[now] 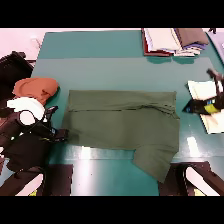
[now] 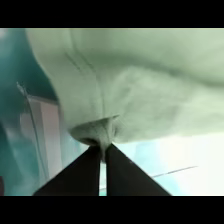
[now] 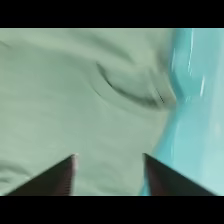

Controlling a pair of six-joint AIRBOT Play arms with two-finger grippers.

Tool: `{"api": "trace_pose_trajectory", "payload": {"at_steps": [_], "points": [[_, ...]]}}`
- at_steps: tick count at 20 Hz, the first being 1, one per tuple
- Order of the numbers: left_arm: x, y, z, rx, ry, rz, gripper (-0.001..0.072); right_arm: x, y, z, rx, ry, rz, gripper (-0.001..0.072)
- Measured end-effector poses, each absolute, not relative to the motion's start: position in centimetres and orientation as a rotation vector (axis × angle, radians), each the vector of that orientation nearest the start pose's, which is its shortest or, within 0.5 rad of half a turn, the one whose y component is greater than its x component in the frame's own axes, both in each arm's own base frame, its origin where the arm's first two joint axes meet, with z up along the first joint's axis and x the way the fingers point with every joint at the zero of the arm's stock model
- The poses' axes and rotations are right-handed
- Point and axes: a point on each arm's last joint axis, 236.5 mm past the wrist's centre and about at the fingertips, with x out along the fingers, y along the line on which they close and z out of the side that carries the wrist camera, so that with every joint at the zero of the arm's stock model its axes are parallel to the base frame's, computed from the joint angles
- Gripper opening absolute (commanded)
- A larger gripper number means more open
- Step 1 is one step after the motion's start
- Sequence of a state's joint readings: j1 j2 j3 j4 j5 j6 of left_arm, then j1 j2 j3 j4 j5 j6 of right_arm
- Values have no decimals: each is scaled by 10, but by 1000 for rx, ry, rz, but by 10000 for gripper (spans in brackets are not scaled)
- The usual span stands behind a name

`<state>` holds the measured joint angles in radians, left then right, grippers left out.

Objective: Fold the shirts.

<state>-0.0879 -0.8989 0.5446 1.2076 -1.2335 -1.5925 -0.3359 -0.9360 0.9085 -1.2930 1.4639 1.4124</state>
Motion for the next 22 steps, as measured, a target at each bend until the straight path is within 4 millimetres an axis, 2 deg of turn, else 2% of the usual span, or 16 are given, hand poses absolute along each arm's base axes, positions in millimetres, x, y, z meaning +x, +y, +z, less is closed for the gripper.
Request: {"api": "trace_pose_trajectory", "payload": {"at_steps": [1,3,5,7,10,12,14,15,18,19,20,22], "points": [[195,-97,-60,-312,1570,-227,24,231,-25,9,386,1474,11,596],[204,-98,-54,-312,1539,-231,23,190,-27,-26,482,1593,-39,531],[210,-99,-50,-313,1518,-233,23,159,-20,-50,551,1683,-53,531],[214,-99,-48,-313,1505,-235,24,138,-9,-66,584,1746,-44,505],[216,-100,-47,-315,1495,-236,23,126,10,-77,580,1794,11,503],[217,-100,-46,-315,1492,-236,24,123,19,-80,549,1809,45,432],[218,-100,-46,-316,1489,-235,24,122,27,-83,514,1821,71,429],[218,-100,-46,-316,1488,-235,24,121,31,-83,498,1828,86,379],[219,-100,-46,-316,1485,-235,24,118,41,-84,435,1846,132,102],[219,-100,-46,-315,1485,-236,24,117,45,-84,413,1852,148,44],[219,-100,-46,-312,1485,-239,23,116,47,-84,391,1857,163,18],[218,-100,-44,-303,1483,-249,23,118,51,-80,348,1860,192,18]]}}
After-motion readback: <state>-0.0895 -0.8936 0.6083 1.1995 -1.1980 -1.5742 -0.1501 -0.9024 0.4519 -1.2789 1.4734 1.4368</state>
